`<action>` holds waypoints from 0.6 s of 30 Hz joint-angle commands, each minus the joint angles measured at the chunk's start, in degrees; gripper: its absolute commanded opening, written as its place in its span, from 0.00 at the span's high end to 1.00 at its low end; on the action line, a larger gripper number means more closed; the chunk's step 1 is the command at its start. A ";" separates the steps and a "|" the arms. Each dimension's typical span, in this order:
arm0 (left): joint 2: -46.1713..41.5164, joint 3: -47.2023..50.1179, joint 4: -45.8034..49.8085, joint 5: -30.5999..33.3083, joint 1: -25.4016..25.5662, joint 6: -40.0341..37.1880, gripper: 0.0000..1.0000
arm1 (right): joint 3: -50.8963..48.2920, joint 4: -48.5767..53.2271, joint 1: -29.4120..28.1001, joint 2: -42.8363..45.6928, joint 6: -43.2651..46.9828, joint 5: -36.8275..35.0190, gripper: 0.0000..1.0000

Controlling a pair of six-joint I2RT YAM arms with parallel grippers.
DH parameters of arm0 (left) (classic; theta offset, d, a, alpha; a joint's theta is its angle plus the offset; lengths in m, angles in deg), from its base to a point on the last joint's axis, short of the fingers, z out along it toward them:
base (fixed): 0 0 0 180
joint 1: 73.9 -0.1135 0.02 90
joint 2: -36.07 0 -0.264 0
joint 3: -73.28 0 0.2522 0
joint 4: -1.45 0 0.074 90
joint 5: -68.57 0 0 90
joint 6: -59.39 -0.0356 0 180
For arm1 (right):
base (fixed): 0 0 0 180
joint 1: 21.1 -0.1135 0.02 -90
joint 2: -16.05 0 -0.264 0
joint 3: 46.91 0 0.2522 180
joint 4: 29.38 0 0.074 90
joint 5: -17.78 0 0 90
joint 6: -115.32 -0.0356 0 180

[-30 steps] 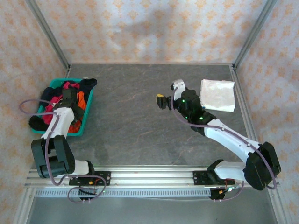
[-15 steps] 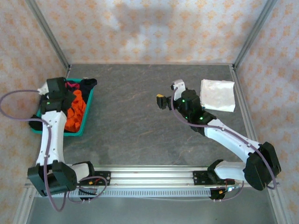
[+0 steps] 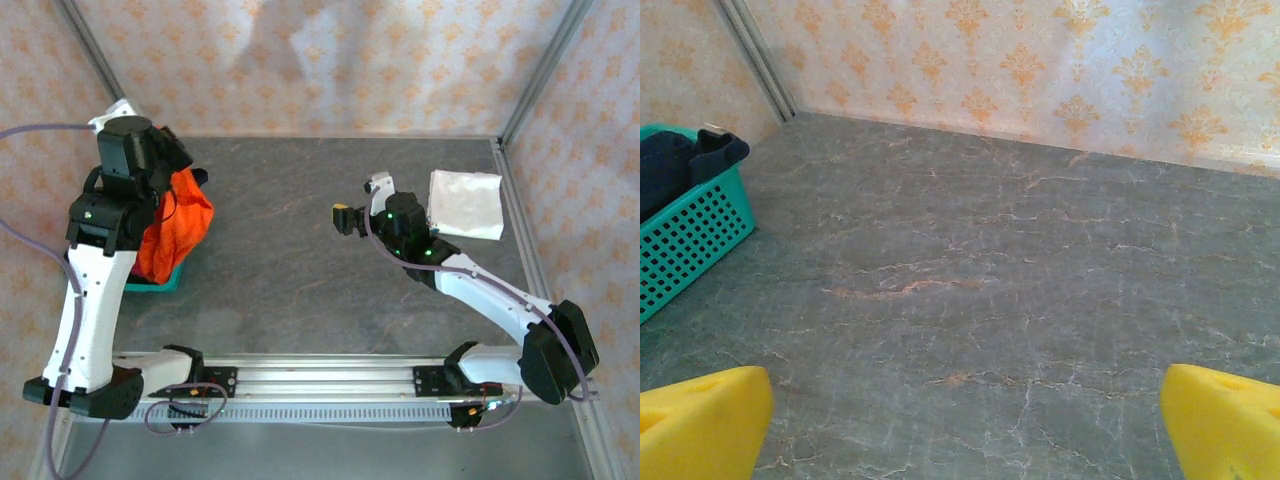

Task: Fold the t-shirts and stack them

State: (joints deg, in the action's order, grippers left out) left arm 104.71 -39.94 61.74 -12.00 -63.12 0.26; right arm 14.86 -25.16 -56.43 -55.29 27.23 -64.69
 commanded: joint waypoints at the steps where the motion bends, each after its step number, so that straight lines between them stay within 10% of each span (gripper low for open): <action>1: 2.42 -5.04 0.07 3.46 6.34 -3.77 1.00 | 0.41 -1.18 -0.35 0.30 -0.99 -0.10 0.01; 10: 21.12 -21.21 1.58 4.21 24.88 -7.71 1.00 | -1.04 -2.77 -0.26 1.00 -1.68 -0.54 0.01; 18: 40.33 -34.18 5.82 -2.62 29.47 -5.87 1.00 | -5.94 -2.11 1.06 8.09 -1.94 -6.11 0.01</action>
State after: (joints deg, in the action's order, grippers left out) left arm 142.24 -70.12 64.23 -11.58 -34.09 -5.64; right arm 10.64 -25.97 -56.17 -50.94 26.10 -67.27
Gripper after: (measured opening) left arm 0.068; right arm 0.993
